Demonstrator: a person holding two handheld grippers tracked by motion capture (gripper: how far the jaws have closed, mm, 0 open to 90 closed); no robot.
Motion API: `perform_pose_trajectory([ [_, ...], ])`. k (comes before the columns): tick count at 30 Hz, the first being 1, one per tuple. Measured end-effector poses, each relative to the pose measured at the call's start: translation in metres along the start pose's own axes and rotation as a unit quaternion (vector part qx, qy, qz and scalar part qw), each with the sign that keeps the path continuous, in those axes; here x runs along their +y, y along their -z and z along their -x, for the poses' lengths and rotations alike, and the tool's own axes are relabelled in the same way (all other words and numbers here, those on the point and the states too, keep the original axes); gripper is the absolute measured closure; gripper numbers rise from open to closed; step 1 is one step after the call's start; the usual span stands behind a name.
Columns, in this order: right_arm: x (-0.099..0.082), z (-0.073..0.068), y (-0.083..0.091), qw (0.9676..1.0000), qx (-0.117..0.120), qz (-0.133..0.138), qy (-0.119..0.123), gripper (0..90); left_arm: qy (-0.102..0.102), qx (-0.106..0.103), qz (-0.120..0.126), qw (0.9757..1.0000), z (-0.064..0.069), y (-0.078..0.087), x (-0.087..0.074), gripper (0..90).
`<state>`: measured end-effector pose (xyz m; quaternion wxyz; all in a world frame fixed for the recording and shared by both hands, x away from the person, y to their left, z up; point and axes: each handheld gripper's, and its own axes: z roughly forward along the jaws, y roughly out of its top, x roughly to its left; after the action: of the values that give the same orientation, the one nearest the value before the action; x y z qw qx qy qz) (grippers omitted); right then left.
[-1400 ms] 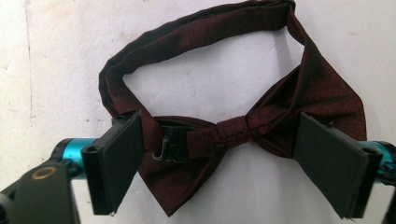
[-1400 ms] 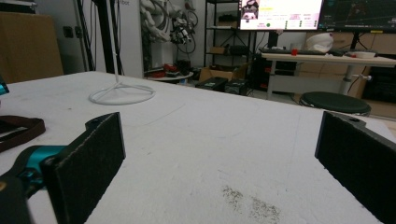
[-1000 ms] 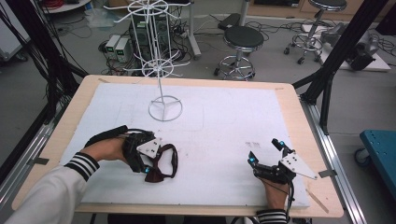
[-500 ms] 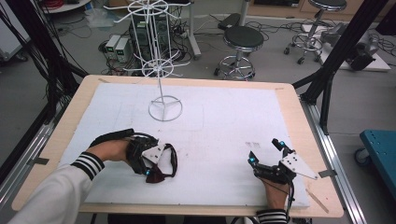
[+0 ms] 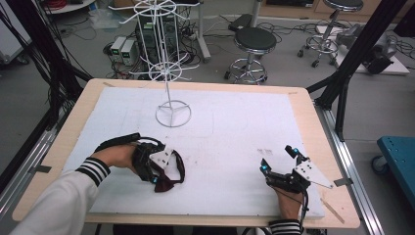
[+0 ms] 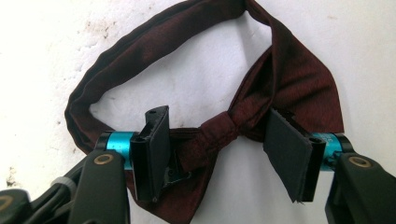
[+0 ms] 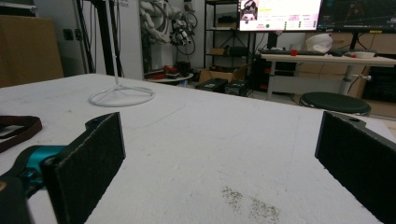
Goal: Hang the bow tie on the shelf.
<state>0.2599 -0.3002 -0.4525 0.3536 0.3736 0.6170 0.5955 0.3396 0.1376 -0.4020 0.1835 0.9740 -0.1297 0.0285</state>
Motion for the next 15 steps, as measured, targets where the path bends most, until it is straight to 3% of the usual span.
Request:
perform_pose_trajectory([
  [8,0.0,-0.0001,0.0,1.0,0.0,0.0,-0.001,0.9,0.005,-0.006,-0.003,1.0,-0.0012,-0.0025,-0.0011,42.4],
  [15,0.0,-0.0001,0.0003,1.0,0.0,0.0,-0.001,0.9,0.028,-0.018,-0.006,0.9994,-0.0061,-0.0031,-0.004,53.3],
])
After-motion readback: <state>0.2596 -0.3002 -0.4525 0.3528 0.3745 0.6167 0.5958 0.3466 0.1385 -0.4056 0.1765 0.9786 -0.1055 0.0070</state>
